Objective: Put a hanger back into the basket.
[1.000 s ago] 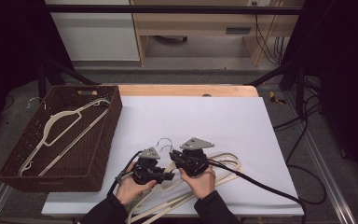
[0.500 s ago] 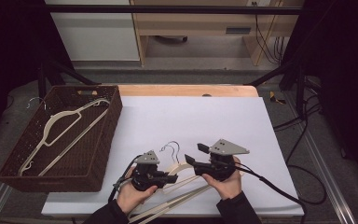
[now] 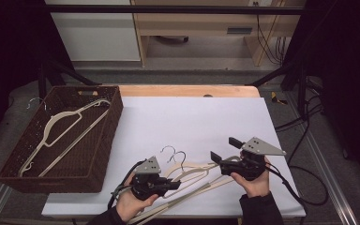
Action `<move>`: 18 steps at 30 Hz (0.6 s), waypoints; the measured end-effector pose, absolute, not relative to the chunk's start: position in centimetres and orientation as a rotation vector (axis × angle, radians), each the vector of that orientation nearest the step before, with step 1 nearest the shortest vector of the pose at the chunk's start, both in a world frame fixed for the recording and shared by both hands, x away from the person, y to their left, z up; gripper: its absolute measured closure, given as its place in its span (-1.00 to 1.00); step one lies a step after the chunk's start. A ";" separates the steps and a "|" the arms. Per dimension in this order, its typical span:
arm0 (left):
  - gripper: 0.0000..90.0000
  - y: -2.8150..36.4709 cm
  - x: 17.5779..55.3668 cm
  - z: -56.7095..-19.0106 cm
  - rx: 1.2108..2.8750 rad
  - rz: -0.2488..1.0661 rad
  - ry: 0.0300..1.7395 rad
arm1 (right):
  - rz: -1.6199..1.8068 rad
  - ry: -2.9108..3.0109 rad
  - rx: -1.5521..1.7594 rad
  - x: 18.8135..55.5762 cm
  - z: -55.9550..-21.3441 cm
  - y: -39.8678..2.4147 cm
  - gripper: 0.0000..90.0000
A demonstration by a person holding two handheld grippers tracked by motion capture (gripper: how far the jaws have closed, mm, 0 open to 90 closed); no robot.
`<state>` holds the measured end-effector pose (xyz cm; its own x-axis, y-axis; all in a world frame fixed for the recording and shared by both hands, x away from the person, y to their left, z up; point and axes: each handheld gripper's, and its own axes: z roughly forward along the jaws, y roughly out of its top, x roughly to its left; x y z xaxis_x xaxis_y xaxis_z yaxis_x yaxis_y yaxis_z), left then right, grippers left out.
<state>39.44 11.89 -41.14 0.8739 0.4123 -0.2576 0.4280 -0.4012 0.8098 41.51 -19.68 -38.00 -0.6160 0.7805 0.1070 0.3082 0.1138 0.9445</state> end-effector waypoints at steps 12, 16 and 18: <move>0.90 14.1 38.9 -38.4 2.001 0.073 0.599 | 1.476 1.900 1.063 41.0 -37.0 -22.3 -0.91; 0.90 15.3 39.1 -37.3 1.963 0.102 0.621 | 1.462 1.896 1.081 41.1 -37.2 -22.8 -0.93; 0.90 15.9 39.1 -36.8 1.946 0.113 0.633 | 1.456 1.894 1.073 41.1 -37.3 -23.1 -0.93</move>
<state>39.11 15.95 -36.78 0.8564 0.4771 -0.1974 0.3792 -0.3217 0.8676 41.09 -23.07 -37.28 -0.5530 0.8307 0.0642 0.2758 0.1098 0.9549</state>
